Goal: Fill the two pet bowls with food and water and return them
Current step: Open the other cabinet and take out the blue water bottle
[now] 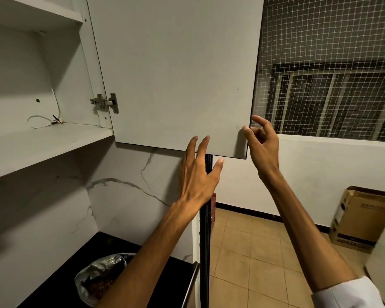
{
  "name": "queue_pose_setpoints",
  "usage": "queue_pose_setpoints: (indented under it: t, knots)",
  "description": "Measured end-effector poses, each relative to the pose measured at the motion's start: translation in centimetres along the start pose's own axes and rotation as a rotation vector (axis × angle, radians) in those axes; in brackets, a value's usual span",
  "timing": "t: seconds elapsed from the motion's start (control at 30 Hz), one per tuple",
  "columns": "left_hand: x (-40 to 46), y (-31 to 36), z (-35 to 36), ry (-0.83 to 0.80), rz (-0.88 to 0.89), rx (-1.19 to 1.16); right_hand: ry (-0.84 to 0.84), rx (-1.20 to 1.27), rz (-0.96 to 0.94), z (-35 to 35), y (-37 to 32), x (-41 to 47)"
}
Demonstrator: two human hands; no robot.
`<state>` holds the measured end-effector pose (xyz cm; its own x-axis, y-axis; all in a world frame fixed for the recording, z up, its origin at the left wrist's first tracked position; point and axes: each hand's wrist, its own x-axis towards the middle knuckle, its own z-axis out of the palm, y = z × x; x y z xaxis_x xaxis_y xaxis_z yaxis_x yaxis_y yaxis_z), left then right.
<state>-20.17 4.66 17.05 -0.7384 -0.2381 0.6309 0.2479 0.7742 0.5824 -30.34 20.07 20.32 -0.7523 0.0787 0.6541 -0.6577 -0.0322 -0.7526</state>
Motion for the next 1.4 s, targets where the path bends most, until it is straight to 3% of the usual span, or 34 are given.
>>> queue_pose_setpoints:
  t: [0.57, 1.1, 1.4]
  knots:
    - [-3.6, 0.6, -1.4, 0.083, -0.001, -0.059, -0.206, -0.042, -0.14, 0.0, -5.9, -4.3]
    - [-9.9, -2.0, -7.4, 0.132, 0.011, -0.032, -0.395, 0.265, -0.18, 3.7, -10.4, -9.0]
    - [-12.8, -3.2, -10.3, 0.189, -0.004, -0.175, -0.455, 0.352, -0.157, 6.6, -11.3, -11.2]
